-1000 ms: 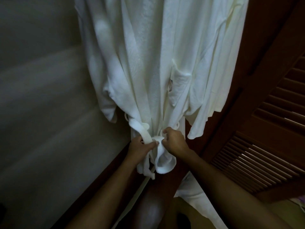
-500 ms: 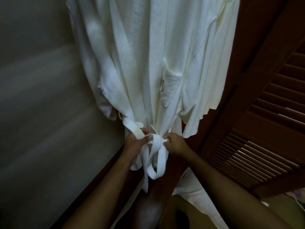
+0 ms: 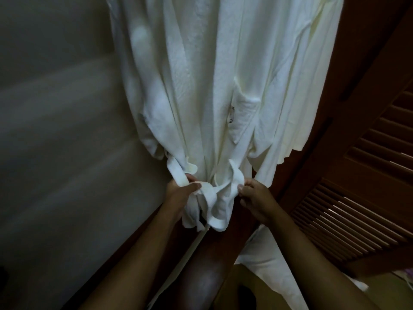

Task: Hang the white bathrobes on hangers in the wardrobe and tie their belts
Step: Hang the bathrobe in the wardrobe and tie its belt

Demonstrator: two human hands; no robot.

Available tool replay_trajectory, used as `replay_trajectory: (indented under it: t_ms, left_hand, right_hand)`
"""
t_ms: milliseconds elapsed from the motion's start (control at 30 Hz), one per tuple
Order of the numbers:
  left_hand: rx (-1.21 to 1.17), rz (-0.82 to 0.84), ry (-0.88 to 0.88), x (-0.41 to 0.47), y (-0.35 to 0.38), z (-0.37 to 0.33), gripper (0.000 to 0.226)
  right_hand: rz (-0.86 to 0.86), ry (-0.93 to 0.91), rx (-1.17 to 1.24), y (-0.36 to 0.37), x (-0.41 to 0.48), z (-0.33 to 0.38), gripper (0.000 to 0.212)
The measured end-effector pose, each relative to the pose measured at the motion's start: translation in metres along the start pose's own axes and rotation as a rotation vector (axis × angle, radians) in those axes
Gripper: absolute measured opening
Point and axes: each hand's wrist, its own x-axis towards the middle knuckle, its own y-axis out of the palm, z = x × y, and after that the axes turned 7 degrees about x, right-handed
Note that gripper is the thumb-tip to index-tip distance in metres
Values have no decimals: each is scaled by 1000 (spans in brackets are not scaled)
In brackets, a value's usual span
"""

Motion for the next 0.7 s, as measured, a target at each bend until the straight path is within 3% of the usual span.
replay_trajectory:
  t_ms: [33,133,167,200,333,367,433,567,633,700]
  left_hand:
    - [-5,0,3,0,-1,-1,21]
    - [3,10,6,3,0,-3,27]
    - [20,13,5,4,0,-3,30]
    - [38,21,-1,4,0,-3,30]
    - [62,64,-9,-4,6,-2,10]
    - [56,69,-9,-8,9,-3,11]
    - [30,52,-24,-9,13,-6,15]
    - [146,125,9,-4,4,-4,26]
    - [397,243,9,-1,-9,2,35]
    - [928,351,14,2,-27,12,27]
  right_hand:
    - [6,13,-76,-7,-2,-6,8]
    - [43,159,-966,-23,-3,-31,27]
    - [86,174,-1201,-24,-2,-40,36]
    - [95,119,-1288,-19,-5,-41,38]
    - [-55,-402,-905,27,-7,-15,18]
    - [-39,-501,-877,39,-4,-6,21]
    - [94,-561,-968,53,9,2,42]
    - [179,-469,-1022,53,28,-1,30]
    - [155,-501,-1006,49,32,0,26]
    - [114,-536,-1008,46,33,1,22]
